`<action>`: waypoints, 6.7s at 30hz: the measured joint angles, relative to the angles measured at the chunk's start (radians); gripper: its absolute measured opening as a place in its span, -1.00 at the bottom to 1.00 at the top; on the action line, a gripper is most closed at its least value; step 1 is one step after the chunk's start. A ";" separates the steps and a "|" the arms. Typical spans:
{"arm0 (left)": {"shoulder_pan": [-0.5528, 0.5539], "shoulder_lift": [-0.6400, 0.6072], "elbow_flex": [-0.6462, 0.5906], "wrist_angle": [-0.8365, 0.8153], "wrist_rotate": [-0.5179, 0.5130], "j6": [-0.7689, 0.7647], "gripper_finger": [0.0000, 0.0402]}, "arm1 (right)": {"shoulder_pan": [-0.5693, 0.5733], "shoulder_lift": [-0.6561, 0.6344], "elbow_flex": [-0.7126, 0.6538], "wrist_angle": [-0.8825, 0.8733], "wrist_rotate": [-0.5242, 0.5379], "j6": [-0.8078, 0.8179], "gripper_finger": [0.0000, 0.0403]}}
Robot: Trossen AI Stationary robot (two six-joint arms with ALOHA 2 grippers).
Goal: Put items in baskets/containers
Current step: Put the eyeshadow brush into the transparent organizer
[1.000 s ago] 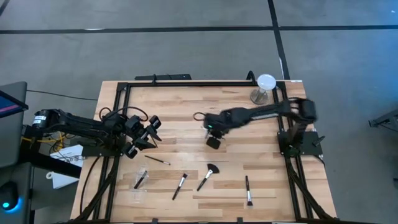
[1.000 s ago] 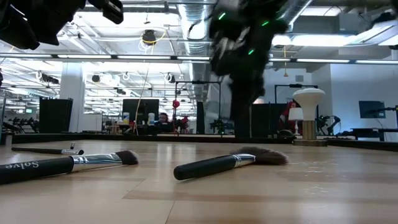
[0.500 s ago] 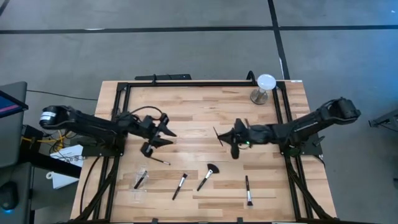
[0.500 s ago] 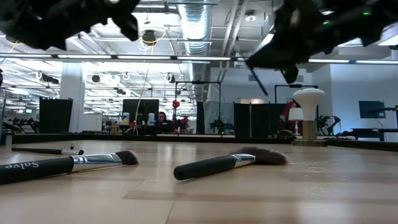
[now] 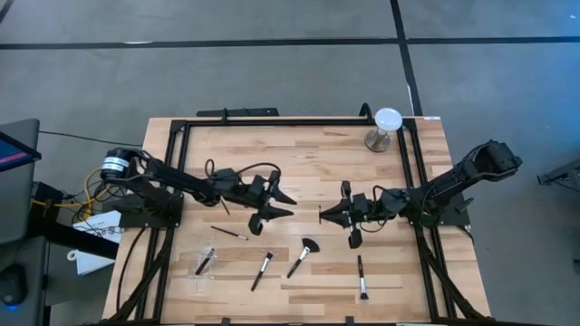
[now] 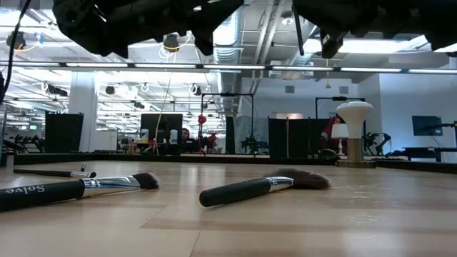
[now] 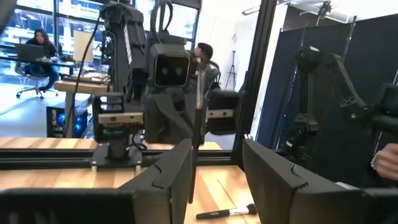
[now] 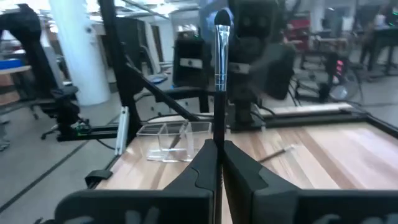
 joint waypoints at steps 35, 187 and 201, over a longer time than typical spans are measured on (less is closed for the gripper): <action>-0.110 0.207 0.181 0.005 -0.198 0.205 0.19 | -0.005 0.220 0.001 0.218 -0.100 -0.152 -0.96; -1.267 -0.638 -0.273 -0.834 -1.417 -0.343 -0.88 | -0.069 0.219 0.001 0.046 -0.076 -0.127 -0.52; -1.259 -0.638 -0.273 -1.025 -1.393 -0.614 -0.88 | -0.070 0.219 0.001 0.032 -0.076 -0.127 -0.52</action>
